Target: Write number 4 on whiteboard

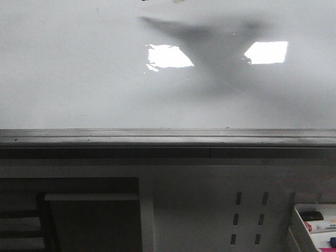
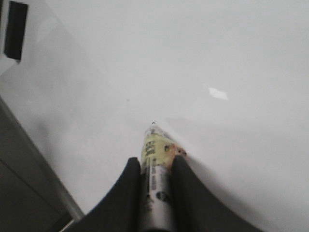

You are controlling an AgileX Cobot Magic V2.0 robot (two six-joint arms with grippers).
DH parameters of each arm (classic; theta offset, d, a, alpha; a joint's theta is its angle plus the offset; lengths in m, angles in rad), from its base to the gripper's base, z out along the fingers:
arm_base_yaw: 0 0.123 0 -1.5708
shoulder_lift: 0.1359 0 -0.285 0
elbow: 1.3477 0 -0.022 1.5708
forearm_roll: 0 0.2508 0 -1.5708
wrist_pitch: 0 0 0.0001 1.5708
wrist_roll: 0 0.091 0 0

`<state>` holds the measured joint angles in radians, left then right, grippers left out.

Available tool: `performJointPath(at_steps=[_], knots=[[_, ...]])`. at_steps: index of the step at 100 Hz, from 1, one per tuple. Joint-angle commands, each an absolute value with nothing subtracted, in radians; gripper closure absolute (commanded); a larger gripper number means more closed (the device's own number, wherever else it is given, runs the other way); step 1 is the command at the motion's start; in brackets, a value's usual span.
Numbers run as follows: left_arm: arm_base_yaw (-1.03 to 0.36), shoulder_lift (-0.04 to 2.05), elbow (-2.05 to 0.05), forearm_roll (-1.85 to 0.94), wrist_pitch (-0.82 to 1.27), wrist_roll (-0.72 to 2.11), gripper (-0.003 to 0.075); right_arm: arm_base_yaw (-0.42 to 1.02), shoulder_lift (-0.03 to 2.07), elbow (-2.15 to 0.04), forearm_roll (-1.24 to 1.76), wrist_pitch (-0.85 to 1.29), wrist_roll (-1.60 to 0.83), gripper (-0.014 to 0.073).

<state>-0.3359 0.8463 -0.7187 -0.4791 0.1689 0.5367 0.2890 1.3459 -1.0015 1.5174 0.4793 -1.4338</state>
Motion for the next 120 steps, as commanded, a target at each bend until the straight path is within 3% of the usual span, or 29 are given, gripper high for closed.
performJointPath(at_steps=[1,26,47,80,97,120], knots=[[-0.332,0.836,-0.745,-0.497,0.094,0.528,0.0290,0.291,1.332,-1.038,1.553,0.432,-1.454,0.0645],[-0.332,0.836,-0.745,-0.497,0.075,0.528,0.0290,0.305,1.414,-1.038,1.524,0.522,-1.430,0.0644],[-0.332,0.836,-0.745,-0.497,0.075,0.528,0.0290,0.382,1.442,-1.033,1.378,0.461,-1.331,0.0644],[-0.332,0.836,-0.745,-0.497,0.075,0.528,0.0290,0.352,1.248,-0.885,1.376,0.223,-1.300,0.0644],[-0.332,0.836,-0.745,-0.497,0.075,0.528,0.0290,0.313,1.143,-0.822,1.380,0.276,-1.298,0.0644],[-0.332,0.836,-0.745,-0.497,0.073,0.528,0.0290,0.327,1.181,-0.913,1.382,0.358,-1.299,0.0644]])
